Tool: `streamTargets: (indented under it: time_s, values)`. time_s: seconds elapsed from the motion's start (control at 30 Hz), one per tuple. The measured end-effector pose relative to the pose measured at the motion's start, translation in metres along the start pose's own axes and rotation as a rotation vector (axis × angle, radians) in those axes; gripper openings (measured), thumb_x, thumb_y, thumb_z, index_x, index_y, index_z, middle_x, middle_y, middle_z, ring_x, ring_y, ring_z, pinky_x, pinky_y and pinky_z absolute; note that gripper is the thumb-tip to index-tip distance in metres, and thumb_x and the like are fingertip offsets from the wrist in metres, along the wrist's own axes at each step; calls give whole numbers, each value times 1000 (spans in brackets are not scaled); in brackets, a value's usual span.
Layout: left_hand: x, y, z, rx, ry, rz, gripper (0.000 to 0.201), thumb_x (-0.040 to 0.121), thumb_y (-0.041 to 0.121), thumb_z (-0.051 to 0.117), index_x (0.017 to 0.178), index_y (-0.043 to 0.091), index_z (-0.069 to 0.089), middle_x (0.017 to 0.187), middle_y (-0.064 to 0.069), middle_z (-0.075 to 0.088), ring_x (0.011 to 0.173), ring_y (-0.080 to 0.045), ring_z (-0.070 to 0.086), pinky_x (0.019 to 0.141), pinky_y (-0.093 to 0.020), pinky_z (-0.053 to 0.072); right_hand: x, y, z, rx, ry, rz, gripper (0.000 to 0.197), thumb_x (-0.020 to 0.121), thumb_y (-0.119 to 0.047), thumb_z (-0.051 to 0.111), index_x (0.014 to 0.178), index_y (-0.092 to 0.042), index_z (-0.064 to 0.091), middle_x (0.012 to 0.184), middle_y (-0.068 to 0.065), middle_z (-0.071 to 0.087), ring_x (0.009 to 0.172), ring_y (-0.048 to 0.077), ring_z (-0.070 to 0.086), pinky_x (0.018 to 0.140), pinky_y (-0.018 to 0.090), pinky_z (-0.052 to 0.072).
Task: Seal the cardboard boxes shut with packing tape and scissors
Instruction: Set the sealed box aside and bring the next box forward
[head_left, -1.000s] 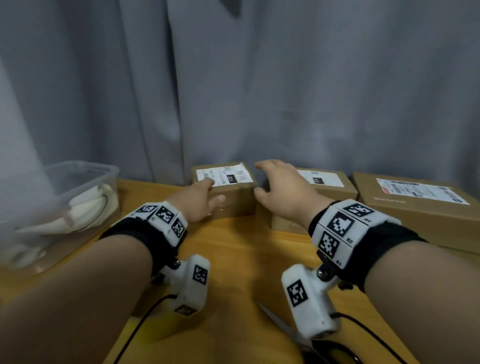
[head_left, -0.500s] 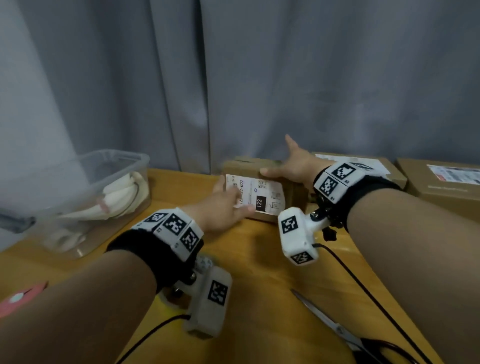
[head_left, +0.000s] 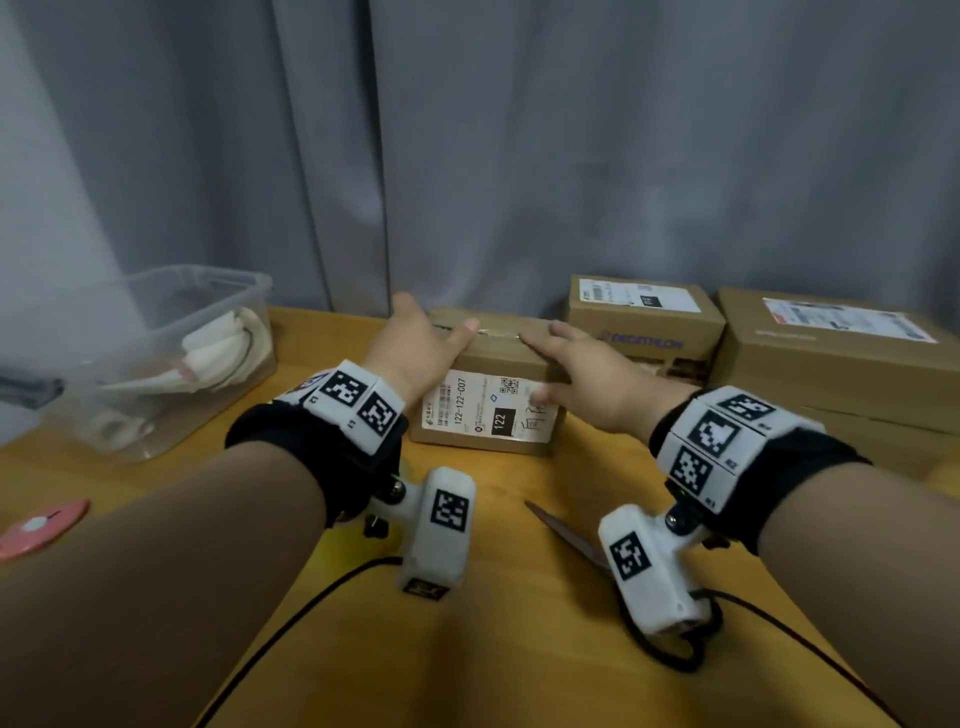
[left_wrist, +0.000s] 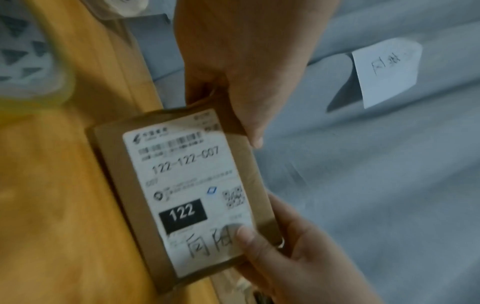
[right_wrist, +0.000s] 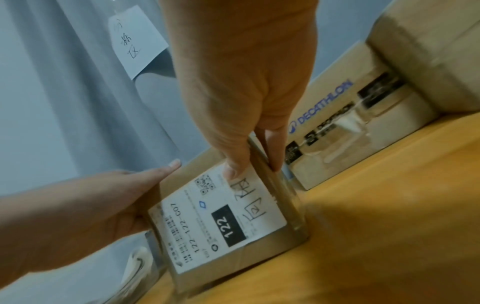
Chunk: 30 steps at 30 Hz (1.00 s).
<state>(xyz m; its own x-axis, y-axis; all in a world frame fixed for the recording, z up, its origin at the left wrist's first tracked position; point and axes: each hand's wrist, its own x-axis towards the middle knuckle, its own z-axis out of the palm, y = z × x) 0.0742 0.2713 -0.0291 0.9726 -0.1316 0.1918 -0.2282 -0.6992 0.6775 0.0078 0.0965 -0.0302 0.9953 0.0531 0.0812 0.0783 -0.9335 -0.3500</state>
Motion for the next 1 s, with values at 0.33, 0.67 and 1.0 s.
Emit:
streamTargets:
  time_s: [0.33,0.67,1.0]
  values:
    - [-78,12,6,209,-68,209,47,100,39,36,136,13,48,130,-15,57,126,-32,44,100,-34,39,-112,3,22,347,219,74,66,94,-14,58,151,-24,25,156,0,27,143,19,26,117,34,24]
    - [-123,40,26,29,-195,164,60,97,46,41,148,20,23,141,-20,29,128,-34,37,104,-38,33,-167,39,31,-65,-35,400,16,90,-27,63,104,-20,69,99,0,67,88,18,59,74,29,50]
    - [-145,38,32,39,-280,333,66,84,35,67,140,28,32,139,-11,25,125,-31,39,111,-39,30,-200,101,2,-142,20,666,37,97,-14,46,134,-11,51,128,11,57,111,28,56,85,33,49]
